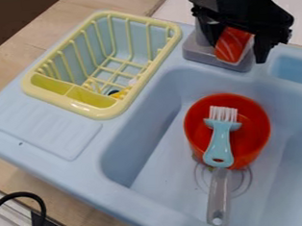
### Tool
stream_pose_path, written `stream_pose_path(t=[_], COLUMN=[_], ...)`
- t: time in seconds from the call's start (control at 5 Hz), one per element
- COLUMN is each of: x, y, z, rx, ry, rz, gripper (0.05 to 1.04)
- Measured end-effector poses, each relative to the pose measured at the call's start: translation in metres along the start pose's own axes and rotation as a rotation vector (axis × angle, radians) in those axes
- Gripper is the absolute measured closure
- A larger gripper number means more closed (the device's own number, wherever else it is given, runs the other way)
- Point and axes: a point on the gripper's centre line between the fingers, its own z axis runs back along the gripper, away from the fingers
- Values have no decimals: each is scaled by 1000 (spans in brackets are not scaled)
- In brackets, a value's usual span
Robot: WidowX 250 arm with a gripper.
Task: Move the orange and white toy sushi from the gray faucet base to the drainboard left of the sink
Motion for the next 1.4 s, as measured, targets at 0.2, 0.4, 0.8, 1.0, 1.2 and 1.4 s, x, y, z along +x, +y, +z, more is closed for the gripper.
stream_pose_path(t=[0.2,0.4,0.8,1.0,1.2,1.4], x=[-1,-1,-22,-47,-72,-91], y=[3,2,-6,-12,-16,-10], z=[-2,-1,13,28,35,46], rx=[15,24,48,79,164,247], ry=[-7,-6,105,143,151,113], rz=[21,27,164,259,335,508], gripper=[505,528,528,528,528,529])
